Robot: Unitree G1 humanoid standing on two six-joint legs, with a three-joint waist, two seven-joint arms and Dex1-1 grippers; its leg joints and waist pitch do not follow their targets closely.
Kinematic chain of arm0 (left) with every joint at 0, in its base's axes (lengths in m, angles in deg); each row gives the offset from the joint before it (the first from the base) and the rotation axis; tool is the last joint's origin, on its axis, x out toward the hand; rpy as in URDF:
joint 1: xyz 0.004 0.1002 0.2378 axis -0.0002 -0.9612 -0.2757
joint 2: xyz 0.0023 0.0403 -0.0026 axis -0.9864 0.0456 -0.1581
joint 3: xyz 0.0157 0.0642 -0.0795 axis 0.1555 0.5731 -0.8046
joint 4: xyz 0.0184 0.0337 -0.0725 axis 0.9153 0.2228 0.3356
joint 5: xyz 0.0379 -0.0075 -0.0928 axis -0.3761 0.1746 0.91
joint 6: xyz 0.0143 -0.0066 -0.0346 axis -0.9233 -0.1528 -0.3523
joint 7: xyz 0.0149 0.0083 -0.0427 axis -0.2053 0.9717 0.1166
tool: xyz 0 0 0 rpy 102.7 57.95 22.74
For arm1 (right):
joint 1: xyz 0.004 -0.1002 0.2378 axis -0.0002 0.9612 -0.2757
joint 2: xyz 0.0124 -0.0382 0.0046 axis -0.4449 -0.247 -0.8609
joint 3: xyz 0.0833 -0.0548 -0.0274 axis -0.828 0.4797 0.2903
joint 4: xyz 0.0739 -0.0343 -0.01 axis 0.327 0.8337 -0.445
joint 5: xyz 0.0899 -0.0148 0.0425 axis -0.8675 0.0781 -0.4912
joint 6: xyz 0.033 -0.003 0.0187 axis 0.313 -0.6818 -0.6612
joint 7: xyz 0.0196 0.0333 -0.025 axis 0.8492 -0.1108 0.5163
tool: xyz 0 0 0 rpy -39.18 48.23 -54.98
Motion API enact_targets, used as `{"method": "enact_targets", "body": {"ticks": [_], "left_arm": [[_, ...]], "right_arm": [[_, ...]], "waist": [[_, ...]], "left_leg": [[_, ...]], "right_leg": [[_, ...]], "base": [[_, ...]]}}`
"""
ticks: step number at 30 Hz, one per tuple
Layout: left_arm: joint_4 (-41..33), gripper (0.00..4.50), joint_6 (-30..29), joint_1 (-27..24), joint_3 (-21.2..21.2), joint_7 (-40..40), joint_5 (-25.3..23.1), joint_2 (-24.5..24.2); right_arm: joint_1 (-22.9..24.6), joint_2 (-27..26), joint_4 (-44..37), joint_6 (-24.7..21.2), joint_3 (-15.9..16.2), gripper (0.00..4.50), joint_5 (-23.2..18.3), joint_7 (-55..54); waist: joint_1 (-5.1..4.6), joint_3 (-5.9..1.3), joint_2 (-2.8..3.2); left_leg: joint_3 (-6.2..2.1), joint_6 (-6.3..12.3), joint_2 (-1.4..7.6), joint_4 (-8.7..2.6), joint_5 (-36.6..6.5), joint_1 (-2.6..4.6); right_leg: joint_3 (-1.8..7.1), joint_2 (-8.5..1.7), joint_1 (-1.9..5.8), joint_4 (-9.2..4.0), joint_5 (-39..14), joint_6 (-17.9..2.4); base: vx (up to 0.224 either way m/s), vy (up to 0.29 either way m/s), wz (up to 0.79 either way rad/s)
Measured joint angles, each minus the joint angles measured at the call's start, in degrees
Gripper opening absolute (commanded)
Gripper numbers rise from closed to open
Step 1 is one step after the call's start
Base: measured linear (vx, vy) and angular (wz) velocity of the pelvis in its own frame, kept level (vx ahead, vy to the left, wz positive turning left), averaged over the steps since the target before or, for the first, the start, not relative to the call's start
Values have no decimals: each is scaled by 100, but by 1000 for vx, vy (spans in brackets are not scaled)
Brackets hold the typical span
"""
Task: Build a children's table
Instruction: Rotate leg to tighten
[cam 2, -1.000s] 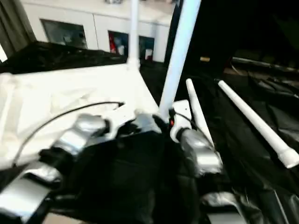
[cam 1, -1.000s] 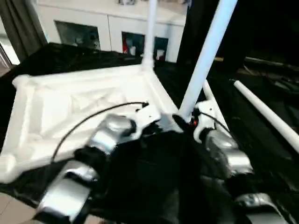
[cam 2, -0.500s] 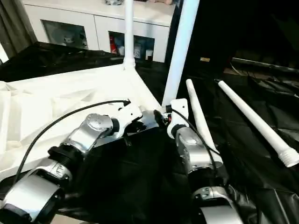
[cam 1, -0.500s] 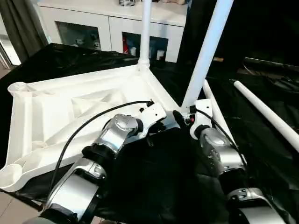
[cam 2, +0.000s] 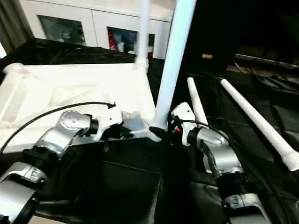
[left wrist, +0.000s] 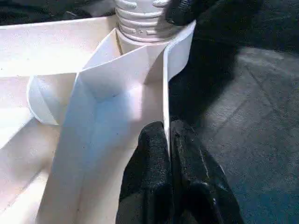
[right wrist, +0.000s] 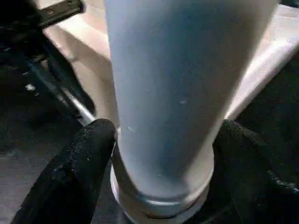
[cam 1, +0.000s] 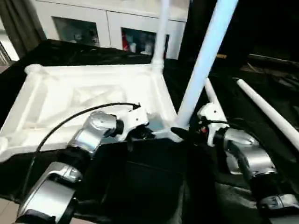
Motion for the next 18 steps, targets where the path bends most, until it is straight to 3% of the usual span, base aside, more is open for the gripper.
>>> {"method": "enact_targets", "body": {"ticks": [3, 5, 8, 11, 18], "left_arm": [[-92, 0, -13, -67, -3, 159, 79, -101], [-126, 0, -14, -93, -6, 221, 101, -137], [-138, 0, -11, -104, -14, 254, 101, -144], [-138, 0, -8, -105, -19, 271, 102, -147], [-140, 0, -9, -116, -21, 214, 99, -139]], "right_arm": [[4, 68, -14, -81, 14, 361, -89, 212], [5, 89, -15, -93, 44, 326, -120, 300], [4, 77, -15, -99, 74, 323, -123, 377], [4, 59, -15, -114, 63, 289, -134, 391], [19, 25, -16, -178, 41, 271, -177, 340]], "waist": [[4, 2, -3], [5, 2, -3], [7, 2, -3], [8, 2, -3], [13, 2, -3]], "left_leg": [[0, -19, 1, 0, -11, 3], [0, -26, 1, 1, -15, 4], [0, -27, 1, 2, -14, 4], [0, -26, 1, 2, -14, 4], [0, -26, 2, 7, -14, 7]], "right_leg": [[0, 0, 0, 3, 0, 0], [0, 0, 0, 5, 0, 0], [0, 0, 0, 6, 0, 0], [1, 0, 0, 6, 0, 0], [1, 0, 1, 17, 0, 0]], "base": [[0, 0, 0], [0, 0, 0], [0, 0, 0], [0, 0, 0], [0, 0, 0]]}}
